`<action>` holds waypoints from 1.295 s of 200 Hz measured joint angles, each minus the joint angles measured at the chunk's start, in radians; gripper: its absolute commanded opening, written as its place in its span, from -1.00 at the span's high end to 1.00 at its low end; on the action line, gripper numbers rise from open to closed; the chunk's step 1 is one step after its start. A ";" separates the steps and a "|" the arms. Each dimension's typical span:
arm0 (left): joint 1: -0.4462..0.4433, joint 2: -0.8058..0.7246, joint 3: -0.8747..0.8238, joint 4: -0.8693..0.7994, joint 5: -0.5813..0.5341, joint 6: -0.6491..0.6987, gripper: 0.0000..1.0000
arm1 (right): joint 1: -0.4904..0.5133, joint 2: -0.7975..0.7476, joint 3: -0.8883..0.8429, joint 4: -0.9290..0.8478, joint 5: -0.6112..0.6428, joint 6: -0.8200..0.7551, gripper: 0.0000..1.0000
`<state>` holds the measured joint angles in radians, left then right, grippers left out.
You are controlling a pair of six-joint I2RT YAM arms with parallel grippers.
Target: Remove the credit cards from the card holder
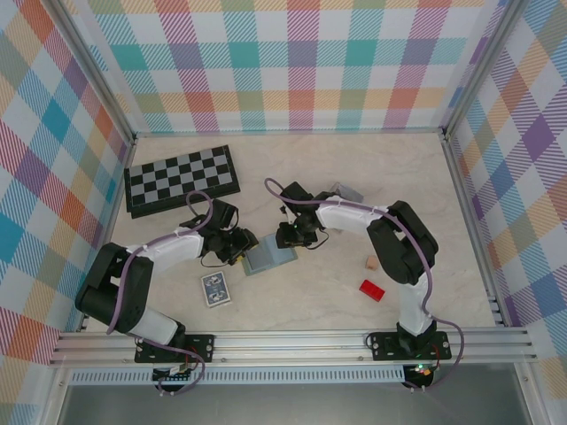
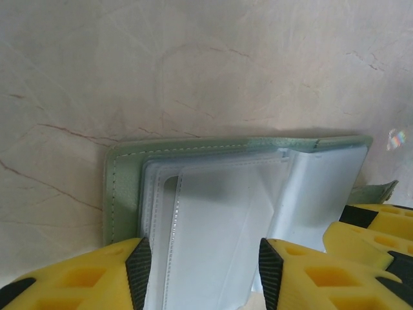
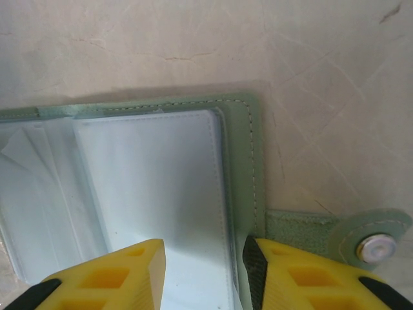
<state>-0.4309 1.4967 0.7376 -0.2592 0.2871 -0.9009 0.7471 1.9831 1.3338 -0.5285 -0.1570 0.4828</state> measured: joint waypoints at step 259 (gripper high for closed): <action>-0.025 0.050 0.017 0.185 0.193 0.026 0.37 | -0.006 0.031 0.036 -0.026 -0.045 0.001 0.25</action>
<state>-0.4561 1.5463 0.7544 -0.0742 0.4801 -0.8749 0.7406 2.0136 1.3697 -0.5549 -0.2024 0.4835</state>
